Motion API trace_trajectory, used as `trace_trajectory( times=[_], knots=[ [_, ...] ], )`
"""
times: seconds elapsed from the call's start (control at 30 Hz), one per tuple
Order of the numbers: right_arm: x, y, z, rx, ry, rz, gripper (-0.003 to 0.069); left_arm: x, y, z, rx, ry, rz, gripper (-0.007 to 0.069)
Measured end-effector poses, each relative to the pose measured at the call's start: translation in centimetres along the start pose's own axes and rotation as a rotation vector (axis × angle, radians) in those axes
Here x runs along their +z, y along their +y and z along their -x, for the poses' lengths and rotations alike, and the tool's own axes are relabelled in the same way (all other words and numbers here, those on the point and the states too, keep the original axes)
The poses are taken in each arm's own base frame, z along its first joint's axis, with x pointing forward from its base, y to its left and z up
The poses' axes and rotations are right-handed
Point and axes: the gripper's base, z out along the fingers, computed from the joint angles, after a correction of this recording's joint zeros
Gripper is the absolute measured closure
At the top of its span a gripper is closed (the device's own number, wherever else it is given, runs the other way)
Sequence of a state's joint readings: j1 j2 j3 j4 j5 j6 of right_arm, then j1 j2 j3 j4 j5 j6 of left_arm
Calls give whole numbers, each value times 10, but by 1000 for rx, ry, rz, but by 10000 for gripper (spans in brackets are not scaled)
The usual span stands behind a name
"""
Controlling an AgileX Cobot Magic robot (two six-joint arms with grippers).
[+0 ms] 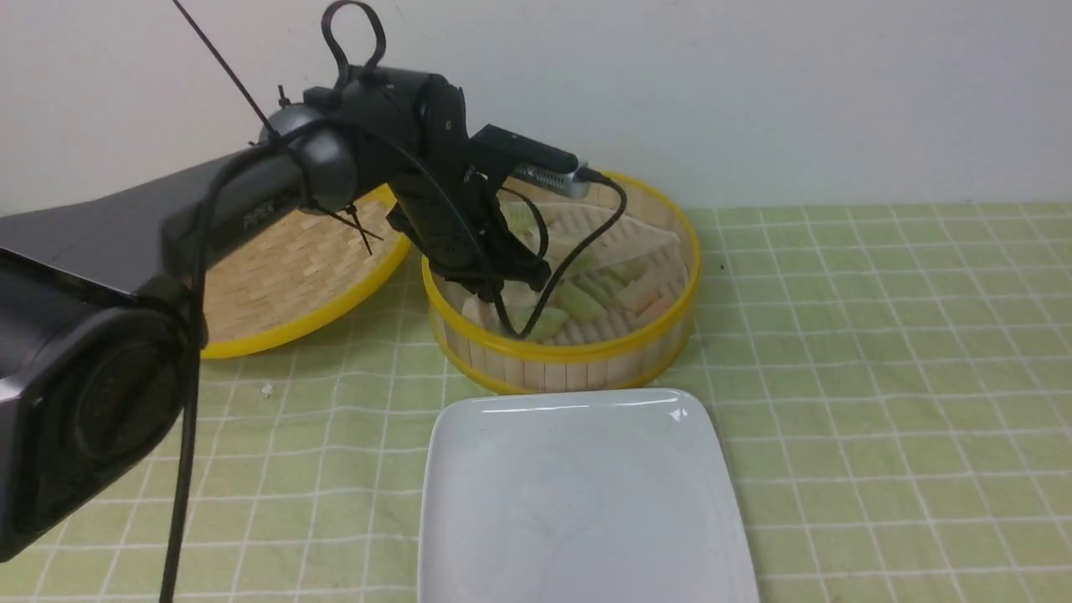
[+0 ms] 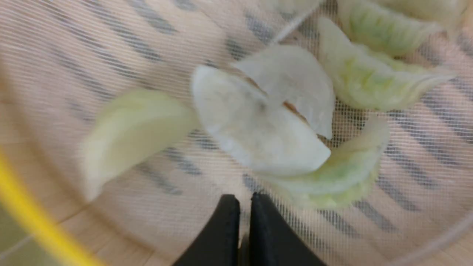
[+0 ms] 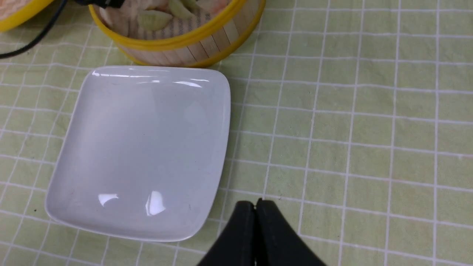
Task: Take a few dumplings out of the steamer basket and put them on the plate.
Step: Use the left arm to grab a dumpling from the steamer, then use the left arm to put the dumpling into the plate
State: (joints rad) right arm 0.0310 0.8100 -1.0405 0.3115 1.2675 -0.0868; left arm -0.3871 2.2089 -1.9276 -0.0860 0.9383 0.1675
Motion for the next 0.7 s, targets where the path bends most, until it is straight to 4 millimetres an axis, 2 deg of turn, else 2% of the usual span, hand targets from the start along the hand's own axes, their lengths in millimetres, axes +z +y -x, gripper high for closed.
trace_trajectory(
  times=[0.07,0.13,0.17,0.3,0.43,0.5,0.57,0.7],
  knots=[
    [0,0,0,0,0,0,673,-17,-1,4,3,-29,6,621],
    [0,0,0,-2,0,0,673,-41,-2,7,5,-64,10,621],
    [0,0,0,-4,0,0,673,-59,-3,9,6,-87,11,621],
    [0,0,0,-4,0,0,673,-105,-10,6,-8,-104,-29,621],
    [0,0,0,-3,0,1,673,-133,-19,-4,-21,-51,-96,621],
    [0,0,0,-6,0,2,673,-135,-22,-9,-26,-18,-127,621],
    [0,0,0,-11,0,2,673,-127,-25,-15,-39,26,-158,621],
    [0,0,0,-22,0,4,673,-88,-40,-42,-43,167,-195,624]
  ],
)
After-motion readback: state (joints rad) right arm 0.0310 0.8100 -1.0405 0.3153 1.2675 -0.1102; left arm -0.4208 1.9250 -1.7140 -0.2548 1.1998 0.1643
